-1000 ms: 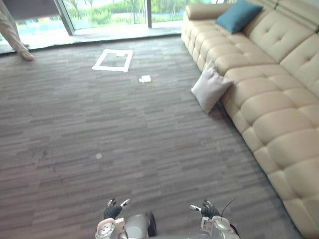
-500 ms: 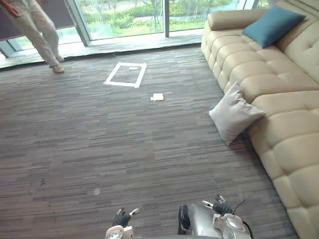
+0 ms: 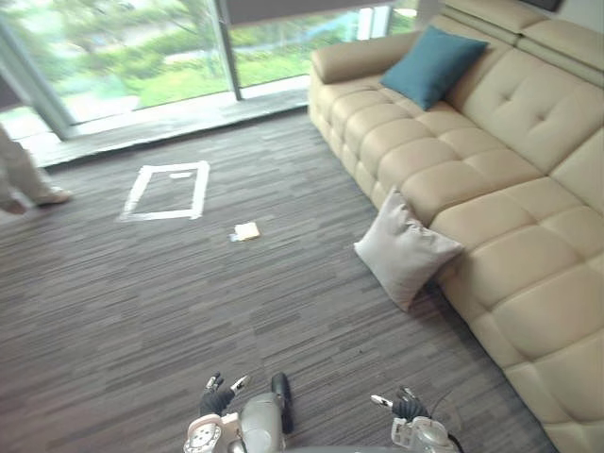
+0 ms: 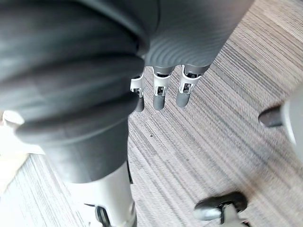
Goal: Pick up cushions and gather them together orderly.
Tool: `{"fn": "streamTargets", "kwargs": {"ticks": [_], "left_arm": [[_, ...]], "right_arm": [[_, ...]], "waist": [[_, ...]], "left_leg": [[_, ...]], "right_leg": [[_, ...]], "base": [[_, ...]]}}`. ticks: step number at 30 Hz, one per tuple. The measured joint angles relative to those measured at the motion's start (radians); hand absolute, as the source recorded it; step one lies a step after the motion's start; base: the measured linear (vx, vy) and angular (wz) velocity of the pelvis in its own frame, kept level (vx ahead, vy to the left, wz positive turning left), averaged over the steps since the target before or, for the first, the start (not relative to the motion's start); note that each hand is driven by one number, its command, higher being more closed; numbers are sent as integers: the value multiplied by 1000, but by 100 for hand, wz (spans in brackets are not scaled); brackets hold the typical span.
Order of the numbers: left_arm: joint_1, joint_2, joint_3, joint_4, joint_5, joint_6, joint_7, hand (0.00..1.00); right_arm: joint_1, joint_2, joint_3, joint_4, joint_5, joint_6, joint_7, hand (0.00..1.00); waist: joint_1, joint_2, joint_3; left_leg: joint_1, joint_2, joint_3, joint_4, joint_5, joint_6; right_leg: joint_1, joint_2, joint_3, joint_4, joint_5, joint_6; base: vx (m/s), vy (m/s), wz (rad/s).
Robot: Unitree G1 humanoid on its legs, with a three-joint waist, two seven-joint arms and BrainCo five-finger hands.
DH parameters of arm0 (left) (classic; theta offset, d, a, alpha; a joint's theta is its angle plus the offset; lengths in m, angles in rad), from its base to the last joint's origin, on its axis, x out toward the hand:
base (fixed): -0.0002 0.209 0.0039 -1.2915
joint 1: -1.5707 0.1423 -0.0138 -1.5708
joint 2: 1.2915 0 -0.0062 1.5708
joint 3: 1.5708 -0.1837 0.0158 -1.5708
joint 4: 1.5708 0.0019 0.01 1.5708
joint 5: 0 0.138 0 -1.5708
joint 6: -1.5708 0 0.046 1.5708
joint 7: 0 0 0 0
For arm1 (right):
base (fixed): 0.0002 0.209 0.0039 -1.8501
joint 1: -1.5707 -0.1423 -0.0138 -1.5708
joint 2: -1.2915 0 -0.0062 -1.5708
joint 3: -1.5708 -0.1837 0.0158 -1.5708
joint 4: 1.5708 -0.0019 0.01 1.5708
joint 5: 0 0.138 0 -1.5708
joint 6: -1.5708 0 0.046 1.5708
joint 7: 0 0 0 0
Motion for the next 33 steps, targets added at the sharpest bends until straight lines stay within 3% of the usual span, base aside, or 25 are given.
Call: {"fn": "streamTargets", "kwargs": {"ticks": [2, 3, 5, 7, 8, 10, 12, 13, 14, 15, 17, 18, 19, 22, 23, 25, 28, 29, 30, 31, 32, 33], "left_arm": [[-11, 11, -7, 33, 2, 21, 4, 0], [-16, 11, -17, 45, 2, 23, 5, 0], [-15, 12, -30, 58, 2, 25, 4, 0], [-14, 12, -40, 74, 2, 26, 2, 0], [-13, 12, -43, 77, 1, 32, 1, 0], [-9, 13, -47, 77, 2, 35, 1, 0], [2, 14, -48, 75, 20, 35, -4, 0], [3, 13, -48, 76, 23, 35, -4, 0], [-5, -6, -48, 77, 25, 35, -4, 0], [-4, -30, -43, 66, 42, 35, -7, 0], [-3, -36, -31, 57, 42, 35, -7, 0], [6, -47, -11, 41, 37, 33, -6, 0], [8, -50, -7, 24, 39, 33, -5, 0], [10, -48, -7, 13, 38, 33, -5, 0], [10, -48, -7, 7, 38, 33, -4, 0], [10, -52, -7, -3, 26, 21, 0, 0], [7, -54, -7, -4, 20, 12, 1, 0], [9, -52, -7, -3, 19, 12, 3, 0], [9, -42, -2, 2, 20, 13, 2, 0], [9, -37, -1, 4, 21, 13, 3, 0], [12, -22, 1, 9, 20, 14, 3, 0], [12, -9, 1, 18, 21, 13, 2, 0]], "right_arm": [[1, -4, -1, -8, 0, -8, 2, 0], [5, -4, 0, -22, 0, -12, 3, 0], [7, -3, 0, -39, -1, -19, 5, 0], [-3, -5, -5, -41, -1, -21, 9, 0], [-11, -5, -12, -40, -1, -21, 11, 0], [-15, -5, -14, -39, -1, -20, 13, 0], [-10, -3, -14, -42, -1, -21, 17, 0], [-5, -4, -15, -44, -1, -21, 18, 0], [-10, -18, -19, -47, 0, -19, 21, 0], [-9, -30, -25, -51, 1, -18, 19, 0], [-2, -32, -26, -73, 1, -17, 19, 0], [1, -34, -13, -79, 2, -14, 17, 0], [1, -32, -3, -79, 3, -13, 17, 0], [4, -27, -1, -76, 16, -7, 15, 0], [6, -26, 0, -76, 20, -7, 10, 0], [13, -26, 2, -76, 22, -7, -3, 0], [18, -28, 15, -75, 21, -8, -9, 0], [24, -29, 31, -75, 20, -8, -9, 0], [28, -20, 36, -72, 20, -7, -9, 0], [32, -17, 39, -72, 20, -7, -9, 0], [44, -2, 41, -73, 20, -6, -7, 0], [42, 18, 40, -74, 18, -7, -5, 0]], "waist": [[-15, 3, 7], [-19, 8, 7], [-19, 15, 5], [-23, 25, 3], [-30, 27, 4], [-31, 27, 5], [-51, 17, 1], [-53, 14, 0], [-51, 40, 5], [-54, 68, 3], [-60, 75, 8], [-52, 91, 10], [-47, 95, 14], [-40, 90, 16], [-38, 87, 16], [-19, 87, 16], [-4, 85, 16], [0, 80, 9], [-2, 65, 0], [-1, 56, -9], [5, 23, -31], [8, 8, -40]], "left_leg": [[106, -18, 12, -7, -60, -1], [172, -17, 24, -20, -84, 0], [259, -10, 54, -81, -88, -6], [317, -2, 72, -135, -90, -11], [357, 3, 94, -164, -102, -32], [382, 2, 107, -174, -118, -57], [443, -24, 101, -174, -155, -109], [457, -31, 92, -171, -167, -114], [471, -10, 90, -150, -186, -119], [422, 34, 82, 8, -206, -140], [337, 89, 54, 230, -212, -147], [244, 164, 21, 479, -218, -154], [193, 206, 3, 595, -237, -157], [123, 205, -18, 547, -273, -118], [90, 183, -36, 495, -282, -103], [4, 92, -194, 348, -278, -108], [-26, 48, -323, 229, -251, -114], [-16, 49, -325, 179, -182, -91], [15, 48, -283, 189, -140, -99], [23, 47, -260, 188, -147, -94], [51, 40, -190, 161, -164, -81], [77, 38, -148, 140, -170, -72]], "right_leg": [[-83, -37, -46, 216, 4, 5], [-127, -59, -117, 251, -18, -22], [-186, -89, -259, 193, -70, -52], [-248, -96, -394, 78, -75, -52], [-285, -90, -502, -69, -41, -86], [-299, -61, -552, -192, 23, -130], [-294, -16, -515, -317, 195, -215], [-284, -16, -510, -319, 153, -272], [-272, -4, -519, -297, 117, -266], [-253, 8, -524, -292, 67, -254], [-217, 36, -517, -316, 45, -248], [-167, 84, -499, -340, 19, -253], [-128, 113, -475, -344, -6, -259], [-56, 137, -409, -365, -32, -248], [-40, 138, -373, -375, -36, -241], [-24, 135, -272, -380, -56, -212], [-12, 136, -188, -370, -83, -176], [-13, 137, -133, -334, -113, -159], [-11, 128, -72, -295, -144, -136], [-14, 119, -57, -289, -149, -128], [-34, 91, -26, -257, -153, -115], [-66, 70, -47, -204, -133, -75]], "base": [[464, 259, -22], [443, 215, -14], [374, 140, -16], [414, 72, -23], [513, 10, -26], [488, -30, -28], [505, -113, -6], [452, -132, 1], [509, -194, -4], [477, -211, -7], [446, -231, -6], [435, -199, -50], [353, -124, -65], [325, -72, -88], [304, 5, -91], [301, 92, -121], [309, 219, -119], [417, 342, -129], [292, 246, -129], [354, 333, -131], [311, 294, -121], [350, 340, -115]]}}
